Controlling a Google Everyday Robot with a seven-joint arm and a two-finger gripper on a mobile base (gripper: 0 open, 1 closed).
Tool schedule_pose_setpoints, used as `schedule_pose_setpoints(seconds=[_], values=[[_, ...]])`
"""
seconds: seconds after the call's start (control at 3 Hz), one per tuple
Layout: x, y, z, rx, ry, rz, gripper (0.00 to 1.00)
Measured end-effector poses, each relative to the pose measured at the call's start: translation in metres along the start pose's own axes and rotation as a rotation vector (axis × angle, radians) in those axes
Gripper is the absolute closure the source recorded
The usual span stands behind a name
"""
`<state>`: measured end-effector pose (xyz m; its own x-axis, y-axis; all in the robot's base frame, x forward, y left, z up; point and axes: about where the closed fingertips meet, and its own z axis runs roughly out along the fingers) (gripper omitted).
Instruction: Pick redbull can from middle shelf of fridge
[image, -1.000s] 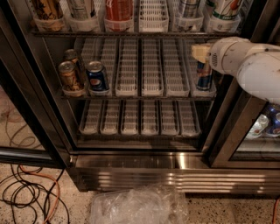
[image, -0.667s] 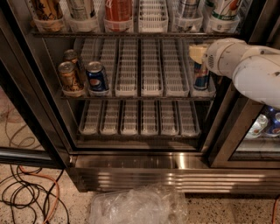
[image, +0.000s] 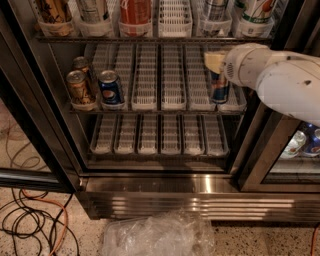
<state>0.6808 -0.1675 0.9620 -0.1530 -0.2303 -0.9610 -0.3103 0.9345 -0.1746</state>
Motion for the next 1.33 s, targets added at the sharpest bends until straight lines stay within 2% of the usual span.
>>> schedule_pose_setpoints(seconds=[0.33, 0.67, 1.0, 1.33], values=[[0.017, -0.002, 0.005, -0.058, 0.06, 0.066, 1.0], [0.026, -0.01, 0.008, -0.094, 0.084, 0.126, 1.0], [0.021, -0.011, 0.007, -0.094, 0.084, 0.126, 1.0], [0.018, -0.001, 0.001, -0.16, 0.083, 0.171, 1.0]])
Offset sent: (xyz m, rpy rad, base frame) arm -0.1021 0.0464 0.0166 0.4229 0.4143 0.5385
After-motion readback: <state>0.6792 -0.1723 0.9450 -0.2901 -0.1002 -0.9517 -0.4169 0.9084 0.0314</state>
